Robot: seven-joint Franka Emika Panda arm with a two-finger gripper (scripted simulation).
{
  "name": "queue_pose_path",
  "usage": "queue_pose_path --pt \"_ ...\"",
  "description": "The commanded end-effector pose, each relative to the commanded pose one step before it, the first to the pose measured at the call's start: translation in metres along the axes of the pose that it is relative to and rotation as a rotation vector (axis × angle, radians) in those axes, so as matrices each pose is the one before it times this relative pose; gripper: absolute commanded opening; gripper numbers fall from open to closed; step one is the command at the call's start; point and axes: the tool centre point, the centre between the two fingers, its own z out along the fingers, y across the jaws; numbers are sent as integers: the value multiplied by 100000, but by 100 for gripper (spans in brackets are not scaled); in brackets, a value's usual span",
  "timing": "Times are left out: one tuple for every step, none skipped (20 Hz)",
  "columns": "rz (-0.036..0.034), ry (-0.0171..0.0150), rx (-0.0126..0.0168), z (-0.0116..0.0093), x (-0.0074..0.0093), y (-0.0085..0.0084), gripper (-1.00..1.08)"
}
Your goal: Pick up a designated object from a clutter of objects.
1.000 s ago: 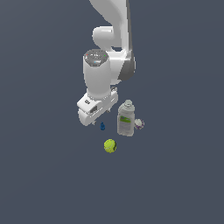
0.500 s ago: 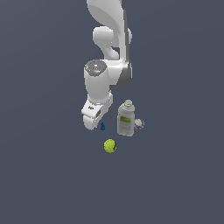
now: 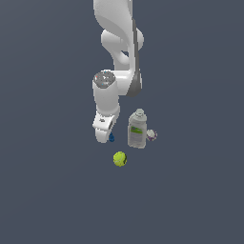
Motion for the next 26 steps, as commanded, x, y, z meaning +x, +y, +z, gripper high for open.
queue_pose_path --pt "-2949 217 -14 394 -57 -195 100" --pt "-821 60 11 116 -17 -61 100" --pt "-692 51 9 98 -15 -52 100" --pt "-568 42 7 80 -11 -43 100" --pt "-441 33 5 62 -9 -33 100" --pt "-316 24 4 44 -6 -24 100" --pt "-189 14 2 26 -4 -14 100" --pt "-69 5 1 9 2 -5 100" --pt "420 -35 37 -40 -2 17 100" --pt "0 0 0 30 -1 -1 100" --pt "0 0 0 89 -4 -4 100" --pt "0 0 0 149 -7 -6 100" --pt "-48 10 0 207 13 -12 100" --pt "0 0 0 265 -12 -10 100" --pt "-67 16 0 321 18 -16 100" --pt "0 0 0 378 -16 -13 100" --pt "-67 17 -1 430 13 -18 100" --pt "-48 11 -1 483 2 -15 100" --pt "-48 9 -2 518 1 -12 100" --pt "-48 5 -3 470 3 -7 100" --pt "0 0 0 412 -18 1 100" --pt "-69 -4 -7 351 18 -1 100" --pt "0 0 0 297 -14 6 100" --pt "-45 -17 -7 239 11 4 100" --pt "0 0 0 187 -9 7 100" --pt "0 0 0 133 -7 6 100"
